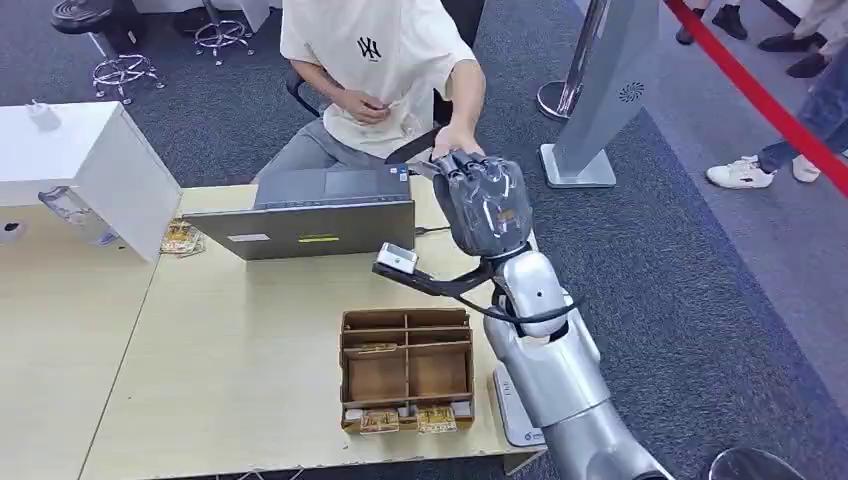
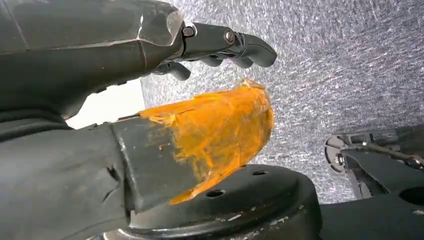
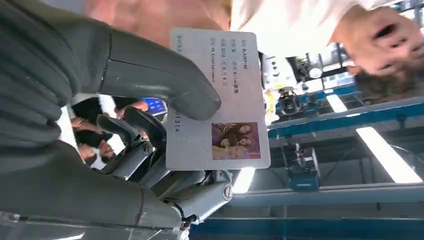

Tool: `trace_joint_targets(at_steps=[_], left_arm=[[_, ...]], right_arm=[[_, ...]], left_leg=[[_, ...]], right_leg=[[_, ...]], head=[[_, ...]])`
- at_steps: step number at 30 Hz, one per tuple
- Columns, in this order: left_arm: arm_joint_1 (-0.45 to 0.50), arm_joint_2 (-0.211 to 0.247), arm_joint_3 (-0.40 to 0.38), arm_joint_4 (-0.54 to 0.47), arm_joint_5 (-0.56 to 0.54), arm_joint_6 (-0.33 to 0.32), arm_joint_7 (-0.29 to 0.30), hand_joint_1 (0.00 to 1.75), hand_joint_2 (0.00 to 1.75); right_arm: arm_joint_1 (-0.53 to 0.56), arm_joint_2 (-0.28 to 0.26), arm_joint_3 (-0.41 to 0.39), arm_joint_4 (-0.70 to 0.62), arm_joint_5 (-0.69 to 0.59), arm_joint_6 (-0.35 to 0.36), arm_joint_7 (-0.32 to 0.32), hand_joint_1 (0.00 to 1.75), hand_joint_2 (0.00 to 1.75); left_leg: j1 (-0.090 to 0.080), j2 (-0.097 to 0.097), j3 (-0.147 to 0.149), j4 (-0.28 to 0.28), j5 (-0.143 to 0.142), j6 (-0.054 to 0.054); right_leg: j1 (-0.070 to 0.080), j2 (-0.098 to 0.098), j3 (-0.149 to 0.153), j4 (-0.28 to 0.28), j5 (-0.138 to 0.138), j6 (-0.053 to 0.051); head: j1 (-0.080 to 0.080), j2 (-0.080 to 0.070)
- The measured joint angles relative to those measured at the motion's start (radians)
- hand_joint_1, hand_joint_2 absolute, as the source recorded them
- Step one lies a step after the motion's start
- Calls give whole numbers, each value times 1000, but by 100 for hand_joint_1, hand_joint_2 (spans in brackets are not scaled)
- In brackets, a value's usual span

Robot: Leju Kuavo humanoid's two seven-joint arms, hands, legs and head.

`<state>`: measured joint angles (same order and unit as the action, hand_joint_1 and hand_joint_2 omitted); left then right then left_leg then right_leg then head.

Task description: Pass the card to the sensor for recognition and then transmit it.

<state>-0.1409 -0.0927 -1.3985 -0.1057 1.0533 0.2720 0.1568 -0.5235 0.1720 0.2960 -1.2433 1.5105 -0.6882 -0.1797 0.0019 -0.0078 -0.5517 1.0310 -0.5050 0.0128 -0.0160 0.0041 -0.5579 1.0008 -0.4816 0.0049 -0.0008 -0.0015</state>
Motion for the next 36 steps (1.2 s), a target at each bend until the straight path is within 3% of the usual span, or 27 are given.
trace_joint_targets(at_steps=[8,9,10,18,24,27,30,33,36], left_arm=[[-12,4,-37,0,-6,-5,11,0,0],[-14,5,-41,0,-6,-5,12,0,0],[-16,5,-44,0,-6,-5,12,0,0],[-24,8,-50,0,-2,-2,12,0,0],[-24,10,-54,0,5,1,12,0,0],[-23,11,-57,0,15,5,11,0,0],[-22,11,-57,0,26,13,8,0,0],[-22,11,-57,0,35,17,1,0,0],[-18,11,-57,0,55,26,-10,0,0]], right_arm=[[-81,-6,18,76,42,-2,145,175,175],[-89,-13,25,82,42,-2,166,145,175],[-95,-19,32,87,42,-2,182,0,175],[-110,-54,61,103,42,-2,243,0,175],[-70,-64,49,49,34,-3,197,0,175],[-14,-54,10,-25,-11,-3,92,0,175],[50,-14,-52,-103,-72,-3,-60,0,175],[107,30,-107,-170,-106,-3,-154,0,175],[187,89,-165,-242,-210,-3,-328,0,175]], left_leg=[[0,1,0,0,0,0],[0,0,0,0,0,0],[0,0,0,0,0,0],[0,0,0,0,0,0],[0,1,0,0,0,0],[0,0,-1,0,0,0],[0,0,-1,0,0,0],[0,0,-1,0,0,0],[0,0,-1,0,0,0]], right_leg=[[0,0,0,0,0,0],[0,0,0,0,0,0],[0,0,0,0,0,0],[0,0,-1,0,0,0],[0,1,-1,0,0,0],[0,0,-1,0,0,0],[0,0,-1,0,0,0],[0,0,-1,0,0,0],[0,0,-1,0,0,0]], head=[[0,0],[0,0],[0,0],[0,0],[0,0],[0,0],[0,0],[0,0],[-1,0]])
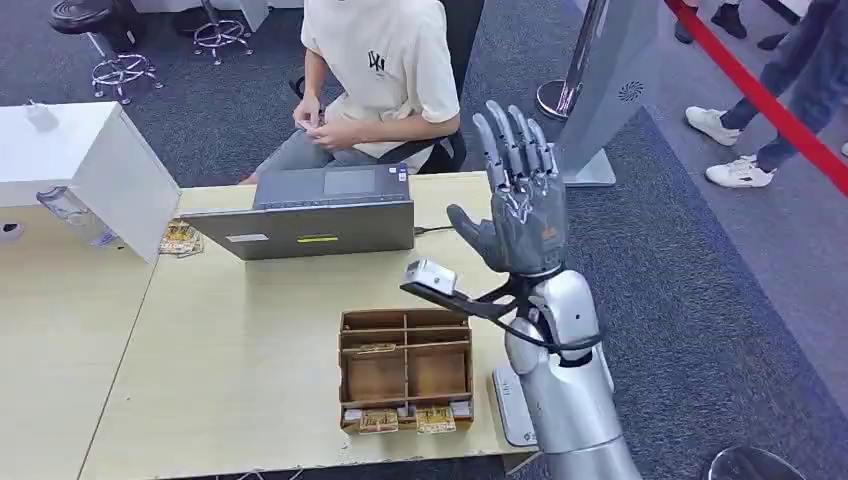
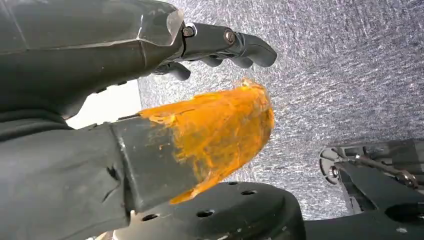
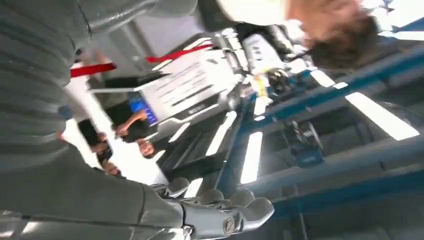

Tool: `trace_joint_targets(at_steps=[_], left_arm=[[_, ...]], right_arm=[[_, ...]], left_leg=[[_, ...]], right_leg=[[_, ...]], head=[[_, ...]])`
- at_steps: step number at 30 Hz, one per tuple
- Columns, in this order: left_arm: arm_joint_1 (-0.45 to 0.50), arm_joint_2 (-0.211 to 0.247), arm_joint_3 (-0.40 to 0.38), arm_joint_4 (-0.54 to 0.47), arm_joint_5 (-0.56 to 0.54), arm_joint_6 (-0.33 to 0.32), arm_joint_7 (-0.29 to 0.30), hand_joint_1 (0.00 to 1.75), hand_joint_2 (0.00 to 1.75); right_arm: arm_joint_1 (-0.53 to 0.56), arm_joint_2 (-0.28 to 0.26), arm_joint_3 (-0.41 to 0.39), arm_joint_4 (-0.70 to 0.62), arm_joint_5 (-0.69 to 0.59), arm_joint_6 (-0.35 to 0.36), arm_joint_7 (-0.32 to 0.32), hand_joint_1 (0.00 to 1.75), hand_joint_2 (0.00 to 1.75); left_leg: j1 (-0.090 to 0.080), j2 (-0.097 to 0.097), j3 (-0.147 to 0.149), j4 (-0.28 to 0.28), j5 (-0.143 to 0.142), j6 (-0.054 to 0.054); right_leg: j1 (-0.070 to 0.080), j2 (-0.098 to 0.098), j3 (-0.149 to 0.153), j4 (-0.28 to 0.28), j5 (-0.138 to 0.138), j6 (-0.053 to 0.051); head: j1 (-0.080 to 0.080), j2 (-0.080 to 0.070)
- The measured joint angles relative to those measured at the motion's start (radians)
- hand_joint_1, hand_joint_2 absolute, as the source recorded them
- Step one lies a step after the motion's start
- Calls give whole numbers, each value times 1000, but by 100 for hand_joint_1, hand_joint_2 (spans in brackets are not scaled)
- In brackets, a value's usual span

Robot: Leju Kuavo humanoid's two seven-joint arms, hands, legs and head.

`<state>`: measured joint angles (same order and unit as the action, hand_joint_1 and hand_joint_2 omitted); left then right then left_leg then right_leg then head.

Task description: Pass the card to the sensor for recognition and then transmit it.

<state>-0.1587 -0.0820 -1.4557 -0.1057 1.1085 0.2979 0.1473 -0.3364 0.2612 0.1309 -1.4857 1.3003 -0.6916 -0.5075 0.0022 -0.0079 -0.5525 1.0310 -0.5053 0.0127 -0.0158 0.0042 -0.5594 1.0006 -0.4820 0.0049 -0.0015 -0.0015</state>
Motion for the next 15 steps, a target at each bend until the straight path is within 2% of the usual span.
trace_joint_targets(at_steps=[3,11,15], left_arm=[[3,0,0,0,11,8,-4,0,0],[5,-1,0,0,23,10,-8,0,0],[6,-1,0,0,44,18,-10,0,0]], right_arm=[[85,35,-10,-70,-53,0,-43,0,175],[137,35,-26,-157,-99,0,-74,0,175],[229,31,-14,-229,-152,0,-114,0,175]], left_leg=[[0,0,-1,0,0,0],[0,1,-1,0,0,0],[0,0,-2,0,0,0]], right_leg=[[0,0,-1,0,0,0],[0,0,-1,0,0,0],[0,0,-1,0,0,0]], head=[[1,0],[0,0],[1,0]])
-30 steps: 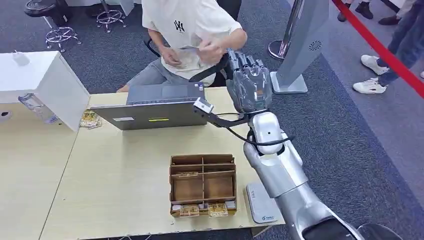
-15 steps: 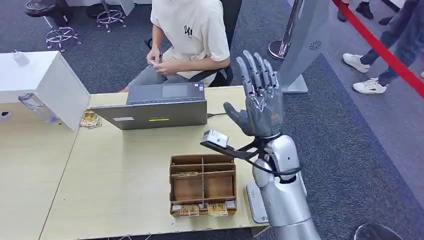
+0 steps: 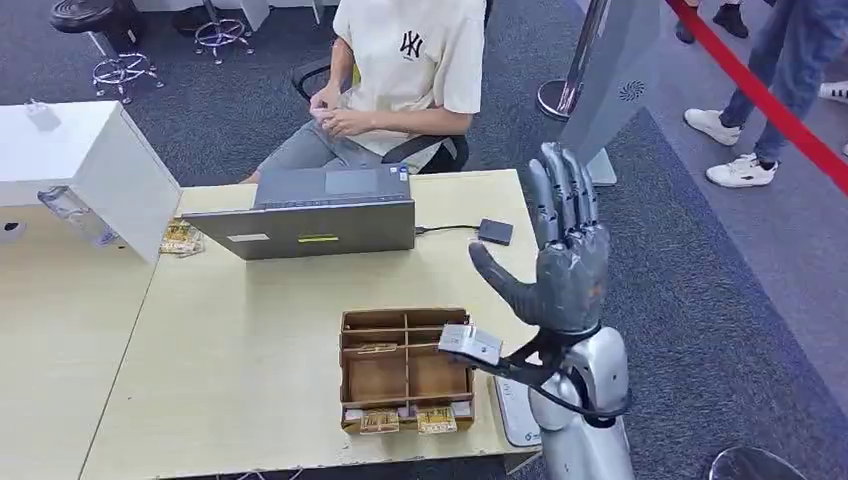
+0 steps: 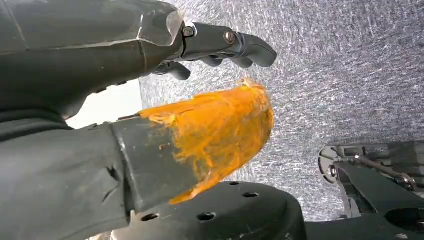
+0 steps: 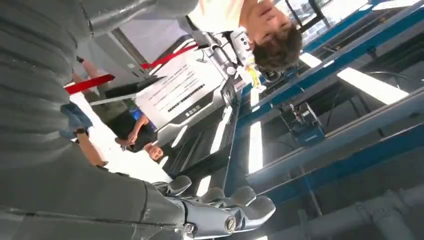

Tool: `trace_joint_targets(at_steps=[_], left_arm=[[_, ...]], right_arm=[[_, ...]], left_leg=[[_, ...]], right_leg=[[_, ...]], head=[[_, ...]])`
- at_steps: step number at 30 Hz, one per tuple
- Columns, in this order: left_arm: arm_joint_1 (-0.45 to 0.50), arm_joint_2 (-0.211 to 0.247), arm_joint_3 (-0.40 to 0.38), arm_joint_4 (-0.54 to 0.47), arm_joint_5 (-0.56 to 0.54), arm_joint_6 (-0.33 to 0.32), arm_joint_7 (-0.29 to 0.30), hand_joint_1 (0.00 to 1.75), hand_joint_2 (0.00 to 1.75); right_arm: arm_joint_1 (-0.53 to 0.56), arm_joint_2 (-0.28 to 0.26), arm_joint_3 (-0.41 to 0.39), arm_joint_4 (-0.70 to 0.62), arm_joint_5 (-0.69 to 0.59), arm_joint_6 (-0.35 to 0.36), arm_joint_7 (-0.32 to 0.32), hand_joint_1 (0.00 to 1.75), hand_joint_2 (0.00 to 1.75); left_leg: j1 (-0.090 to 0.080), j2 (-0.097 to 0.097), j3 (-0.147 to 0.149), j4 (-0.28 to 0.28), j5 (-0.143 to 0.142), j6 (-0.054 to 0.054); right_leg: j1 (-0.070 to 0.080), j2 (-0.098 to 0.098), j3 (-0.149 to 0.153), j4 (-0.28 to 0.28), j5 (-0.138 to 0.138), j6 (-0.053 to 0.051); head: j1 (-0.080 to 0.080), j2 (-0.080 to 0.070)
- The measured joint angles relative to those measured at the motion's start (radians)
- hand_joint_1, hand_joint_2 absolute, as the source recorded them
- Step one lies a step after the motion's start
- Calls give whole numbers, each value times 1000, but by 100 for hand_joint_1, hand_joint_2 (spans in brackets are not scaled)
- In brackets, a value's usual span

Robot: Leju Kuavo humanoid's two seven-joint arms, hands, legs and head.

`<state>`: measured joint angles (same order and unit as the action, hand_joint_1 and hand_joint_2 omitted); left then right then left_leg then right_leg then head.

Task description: Pass the card to the sensor for recognition and then transmit it.

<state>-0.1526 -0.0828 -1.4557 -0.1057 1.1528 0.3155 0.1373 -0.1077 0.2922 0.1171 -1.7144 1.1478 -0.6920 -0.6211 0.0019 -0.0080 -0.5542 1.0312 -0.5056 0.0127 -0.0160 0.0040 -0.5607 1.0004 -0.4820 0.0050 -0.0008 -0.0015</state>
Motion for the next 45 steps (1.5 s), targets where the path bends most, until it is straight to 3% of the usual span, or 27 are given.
trace_joint_targets(at_steps=[3,4,5,6,7,11,17,22,26,27,28,29,31,35,38,44,45], left_arm=[[0,-1,0,0,12,9,-2,0,0],[1,-2,2,0,11,10,-2,0,0],[1,-2,4,0,12,11,-2,0,0],[1,-3,6,0,12,12,-2,0,0],[1,-3,8,0,13,14,-2,0,0],[3,-4,10,0,18,18,-3,0,0],[4,-4,10,0,31,29,-3,0,0],[4,-3,10,0,39,26,-3,0,0],[3,-3,10,0,47,25,-3,0,0],[3,-3,10,0,47,24,-3,0,0],[4,-2,10,0,47,24,-3,0,0],[3,-2,10,0,48,24,-3,0,0],[4,-2,10,0,48,24,-3,0,0],[3,-2,10,0,56,23,-3,0,0],[3,-2,10,0,63,23,-3,0,0],[3,-2,9,0,66,23,-3,0,0],[3,-2,8,0,66,23,-3,0,0]], right_arm=[[96,-6,20,-53,-15,0,-19,2,175],[118,-8,27,-67,-20,0,-20,31,175],[139,-9,35,-80,-24,0,-27,79,175],[158,-9,40,-88,-26,0,-30,147,175],[182,-9,47,-96,-26,0,-31,157,175],[243,-9,67,-105,-22,0,-47,169,175],[295,-5,92,-96,4,0,-40,175,175],[288,-31,166,-45,66,0,101,175,175],[264,-72,234,3,98,1,190,119,175],[257,-81,249,13,105,0,207,72,175],[251,-88,263,23,112,0,218,12,175],[246,-95,276,32,118,0,228,12,175],[236,-111,304,53,127,0,242,28,175],[212,-135,350,88,145,0,288,30,175],[194,-151,383,113,151,0,306,42,175],[168,-175,434,156,159,0,330,77,175],[165,-178,440,163,159,0,331,94,175]], left_leg=[[0,0,0,0,-2,0],[0,0,0,0,-2,0],[0,1,0,0,-2,0],[0,1,0,0,-2,0],[0,1,0,0,-2,0],[0,1,0,0,-2,0],[0,1,0,0,-2,0],[0,1,0,0,-2,0],[0,1,0,0,-2,0],[0,1,0,0,-2,0],[0,1,0,0,-2,0],[0,1,0,0,-2,0],[0,1,0,0,-2,0],[0,1,0,0,-2,0],[0,1,0,0,-2,0],[0,1,0,0,-2,0],[0,1,0,0,-2,0]], right_leg=[[0,0,0,0,-1,-1],[0,0,-1,0,-1,-1],[0,1,-1,0,-1,-1],[0,1,-1,0,-1,-1],[0,0,-1,0,-2,-1],[0,0,-1,0,-2,-1],[0,1,-1,0,-1,-1],[0,1,0,0,-1,-1],[0,1,0,0,-1,-1],[0,1,0,0,-1,-1],[0,1,0,0,-1,-1],[0,0,0,0,-1,-1],[0,1,0,0,-1,-1],[0,1,-1,0,-1,-1],[0,0,0,0,-1,-1],[0,1,0,0,-1,-1],[0,1,0,0,-1,-1]], head=[[1,0],[1,0],[0,0],[1,0],[0,0],[0,0],[0,0],[0,0],[0,0],[0,0],[0,0],[0,0],[0,0],[0,0],[0,0],[0,0],[0,0]])
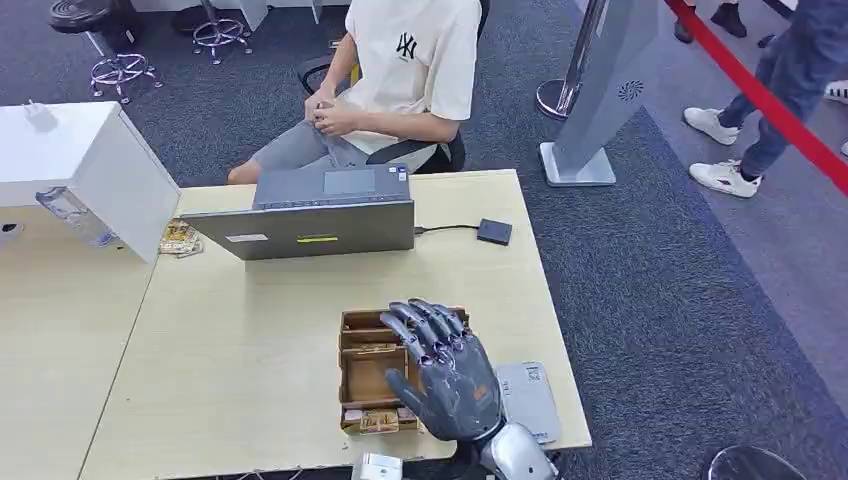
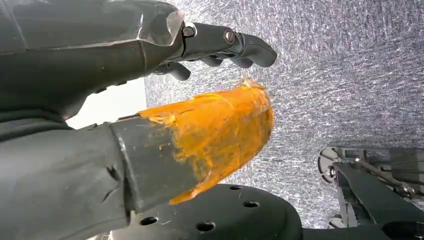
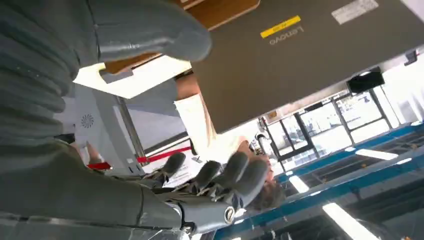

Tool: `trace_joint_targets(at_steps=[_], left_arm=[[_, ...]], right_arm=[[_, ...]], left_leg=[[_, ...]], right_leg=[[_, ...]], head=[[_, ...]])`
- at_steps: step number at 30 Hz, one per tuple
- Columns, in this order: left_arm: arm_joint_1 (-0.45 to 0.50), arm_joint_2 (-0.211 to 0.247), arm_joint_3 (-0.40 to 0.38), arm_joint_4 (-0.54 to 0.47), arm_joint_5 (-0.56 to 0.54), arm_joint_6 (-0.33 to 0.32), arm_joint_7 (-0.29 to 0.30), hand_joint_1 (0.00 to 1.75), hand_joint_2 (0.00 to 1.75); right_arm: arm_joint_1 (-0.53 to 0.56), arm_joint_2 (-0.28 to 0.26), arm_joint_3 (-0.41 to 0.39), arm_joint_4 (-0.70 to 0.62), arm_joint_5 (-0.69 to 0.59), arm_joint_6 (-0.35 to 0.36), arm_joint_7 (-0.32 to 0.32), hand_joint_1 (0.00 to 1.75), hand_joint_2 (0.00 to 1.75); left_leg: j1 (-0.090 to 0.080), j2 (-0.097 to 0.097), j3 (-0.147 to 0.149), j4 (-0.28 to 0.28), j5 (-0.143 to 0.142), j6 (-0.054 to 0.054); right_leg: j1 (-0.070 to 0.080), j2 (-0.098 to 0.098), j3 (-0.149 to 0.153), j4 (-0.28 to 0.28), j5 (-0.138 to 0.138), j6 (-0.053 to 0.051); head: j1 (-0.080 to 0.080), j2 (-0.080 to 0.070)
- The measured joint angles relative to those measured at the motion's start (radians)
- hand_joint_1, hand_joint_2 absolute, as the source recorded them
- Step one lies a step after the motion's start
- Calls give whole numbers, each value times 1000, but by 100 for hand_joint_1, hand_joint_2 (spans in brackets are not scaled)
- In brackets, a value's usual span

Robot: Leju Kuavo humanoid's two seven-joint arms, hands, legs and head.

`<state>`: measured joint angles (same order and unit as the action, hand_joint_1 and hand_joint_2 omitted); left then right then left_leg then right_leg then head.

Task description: Pass the card to the sensor for recognition and then transmit it.

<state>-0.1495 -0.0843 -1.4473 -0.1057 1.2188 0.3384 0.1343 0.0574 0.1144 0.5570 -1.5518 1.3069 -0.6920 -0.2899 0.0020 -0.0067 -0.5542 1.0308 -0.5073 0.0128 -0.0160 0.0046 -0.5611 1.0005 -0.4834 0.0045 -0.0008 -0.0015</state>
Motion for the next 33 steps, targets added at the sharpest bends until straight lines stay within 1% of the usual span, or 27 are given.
trace_joint_targets(at_steps=[1,3,5,6,7,10,12,13,15,17,18,19,21,22,23,25,30,31,33], left_arm=[[0,0,0,0,0,0,0,0,0],[0,0,0,0,1,0,0,0,0],[0,1,0,0,3,0,0,0,0],[0,1,0,0,4,0,0,0,0],[0,1,0,0,6,0,0,0,0],[0,3,-1,0,12,0,0,0,0],[0,3,-2,0,17,0,0,0,0],[0,3,-3,0,18,0,0,0,0],[0,4,-4,0,19,-2,0,0,0],[0,4,-7,0,22,-3,-1,0,0],[0,5,-8,0,24,-3,-1,0,0],[0,5,-9,0,26,-3,-2,0,0],[0,6,-10,0,31,-4,-2,0,0],[0,6,-11,0,33,-4,-2,0,0],[0,6,-11,0,35,-5,-2,0,0],[0,7,-13,0,35,-6,-3,0,0],[0,8,-18,0,39,-9,-3,0,0],[0,8,-18,0,41,-10,-3,0,0],[0,8,-19,0,45,-10,-3,0,0]], right_arm=[[-2,-3,3,6,0,0,3,98,175],[-6,-5,7,15,4,0,10,98,175],[-7,-6,8,23,3,0,18,91,175],[-9,-6,8,28,3,0,18,93,175],[-10,-6,8,32,3,0,19,105,175],[-15,-6,8,47,1,0,27,96,175],[-19,-6,8,59,6,0,36,94,175],[-21,-6,8,66,6,0,36,87,175],[-24,-6,8,78,6,0,37,82,175],[-26,-6,4,86,6,0,39,80,175],[-27,-6,0,90,6,0,39,84,175],[-28,-6,-4,93,6,0,42,75,175],[-31,-6,-13,101,6,0,48,75,175],[-33,-6,-17,104,5,0,48,80,175],[-35,-6,-22,109,5,0,50,77,175],[-37,-7,-31,117,3,0,53,79,175],[-45,-10,-52,140,3,0,57,77,175],[-47,-11,-55,144,1,0,57,80,175],[-52,-12,-61,152,-1,0,60,80,175]], left_leg=[[0,0,0,0,0,0],[0,0,0,0,0,0],[0,0,0,0,0,0],[0,0,0,0,0,0],[0,0,0,0,0,0],[0,0,0,0,0,0],[0,0,0,0,0,0],[0,0,0,0,0,0],[0,0,0,0,0,0],[0,0,0,0,0,0],[0,0,0,0,0,0],[0,0,0,0,0,0],[0,0,0,0,0,0],[0,0,0,0,0,0],[0,0,0,0,0,0],[0,0,0,0,0,0],[0,0,0,0,0,0],[0,0,0,0,0,0],[0,0,0,0,0,0]], right_leg=[[0,0,0,0,0,0],[0,0,0,0,0,0],[0,0,0,0,0,0],[0,0,0,0,0,0],[0,0,0,0,0,0],[0,0,0,0,0,0],[0,0,0,0,0,0],[0,0,0,0,0,0],[0,0,0,0,0,0],[0,0,0,0,0,0],[0,0,0,0,0,0],[0,0,0,0,0,0],[0,0,0,0,0,0],[0,0,0,0,0,0],[0,0,0,0,0,0],[0,0,0,0,0,0],[0,0,0,0,0,0],[0,0,0,0,0,0],[0,0,0,0,0,0]], head=[[0,0],[0,0],[0,0],[0,0],[0,0],[0,0],[0,0],[0,0],[0,0],[0,0],[0,0],[0,0],[0,0],[0,0],[0,0],[0,0],[0,0],[0,0],[0,0]])
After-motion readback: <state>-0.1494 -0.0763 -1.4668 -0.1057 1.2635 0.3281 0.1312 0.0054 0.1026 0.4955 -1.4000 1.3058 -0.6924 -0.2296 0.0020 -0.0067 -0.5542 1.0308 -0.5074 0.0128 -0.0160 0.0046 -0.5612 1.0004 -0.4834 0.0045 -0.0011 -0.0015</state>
